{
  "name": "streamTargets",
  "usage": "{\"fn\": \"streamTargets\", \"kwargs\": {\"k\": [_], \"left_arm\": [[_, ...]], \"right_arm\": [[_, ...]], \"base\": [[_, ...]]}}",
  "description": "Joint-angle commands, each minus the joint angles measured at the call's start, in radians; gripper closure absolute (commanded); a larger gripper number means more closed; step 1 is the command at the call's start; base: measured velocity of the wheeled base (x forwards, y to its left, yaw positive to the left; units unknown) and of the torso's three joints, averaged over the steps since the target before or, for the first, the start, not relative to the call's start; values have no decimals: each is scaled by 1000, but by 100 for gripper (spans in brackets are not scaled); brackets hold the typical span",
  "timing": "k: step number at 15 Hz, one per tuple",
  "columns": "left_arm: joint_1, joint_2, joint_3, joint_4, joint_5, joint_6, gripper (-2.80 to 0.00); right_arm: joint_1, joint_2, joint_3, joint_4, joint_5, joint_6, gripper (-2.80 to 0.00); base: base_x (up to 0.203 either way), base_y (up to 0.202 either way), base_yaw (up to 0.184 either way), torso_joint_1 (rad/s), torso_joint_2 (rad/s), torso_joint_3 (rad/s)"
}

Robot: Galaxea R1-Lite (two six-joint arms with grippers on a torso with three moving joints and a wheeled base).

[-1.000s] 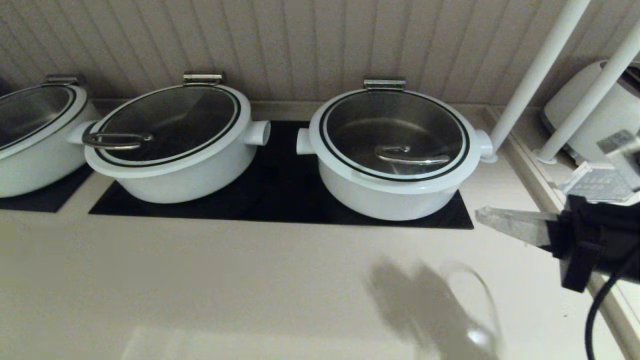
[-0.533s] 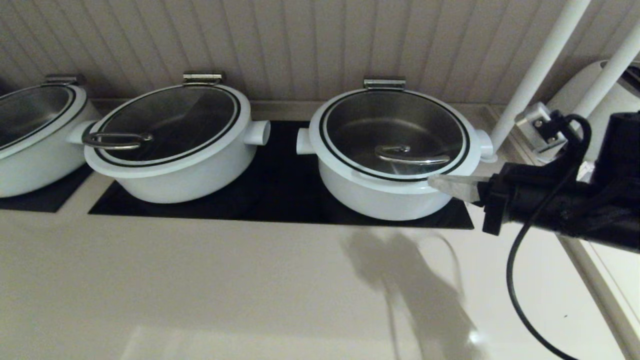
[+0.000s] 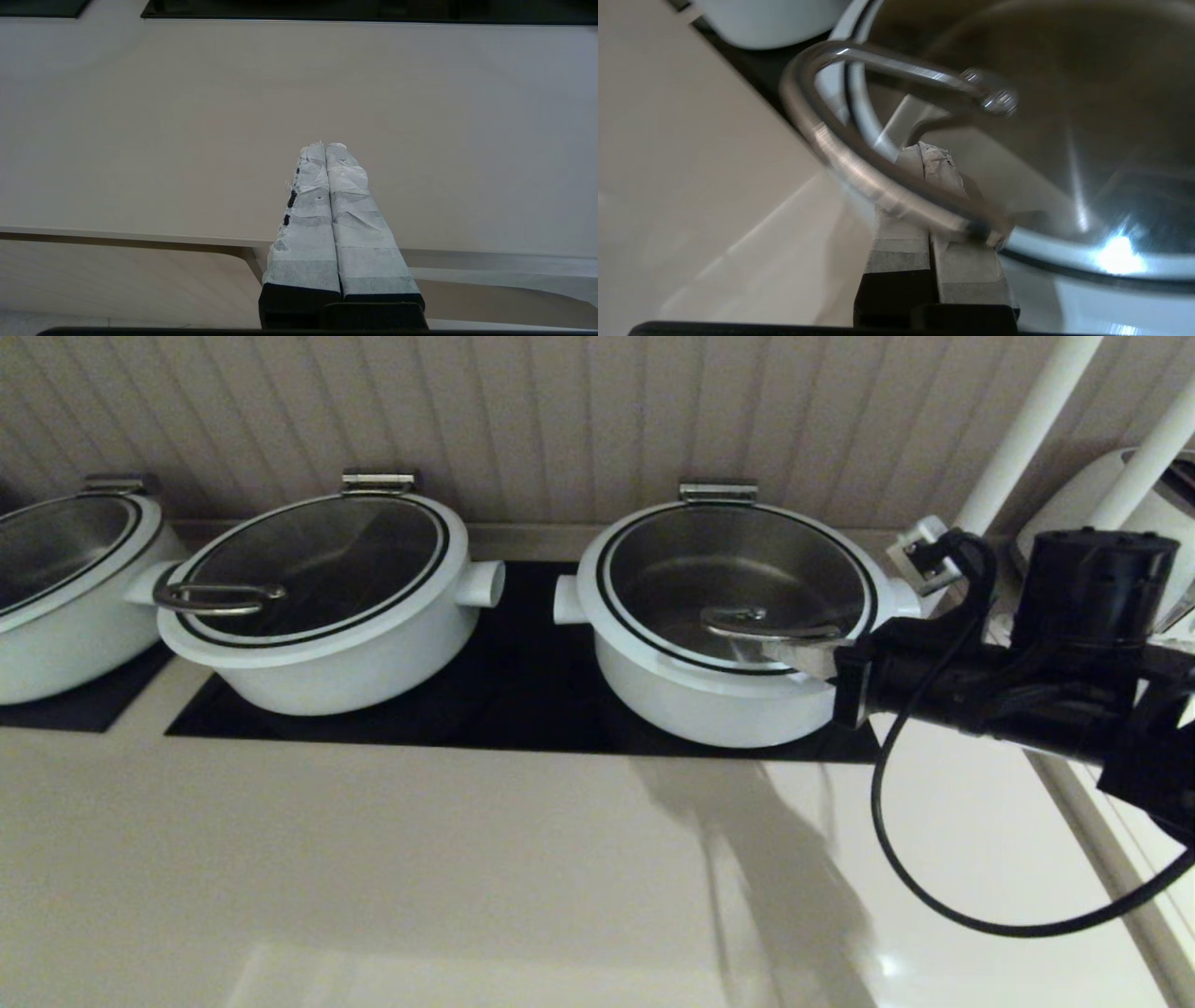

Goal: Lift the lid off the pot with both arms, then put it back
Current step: Open the food pot lid a small opening with the right arm

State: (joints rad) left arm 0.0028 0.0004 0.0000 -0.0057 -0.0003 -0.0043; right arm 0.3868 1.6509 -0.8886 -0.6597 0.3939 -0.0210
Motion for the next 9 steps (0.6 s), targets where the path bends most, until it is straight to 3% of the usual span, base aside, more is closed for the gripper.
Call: {"fn": "streamTargets", "kwargs": {"k": [1,9], "left_arm": [[0,1,0,0,0,0,0],[0,1,0,0,0,0,0]], "right_arm": [[4,36,-13,-20,-14,0,0],[6,43,-45,-69,-77,0,0]], "base": [[0,0,0,0,0,0],[0,0,0,0,0,0]]}}
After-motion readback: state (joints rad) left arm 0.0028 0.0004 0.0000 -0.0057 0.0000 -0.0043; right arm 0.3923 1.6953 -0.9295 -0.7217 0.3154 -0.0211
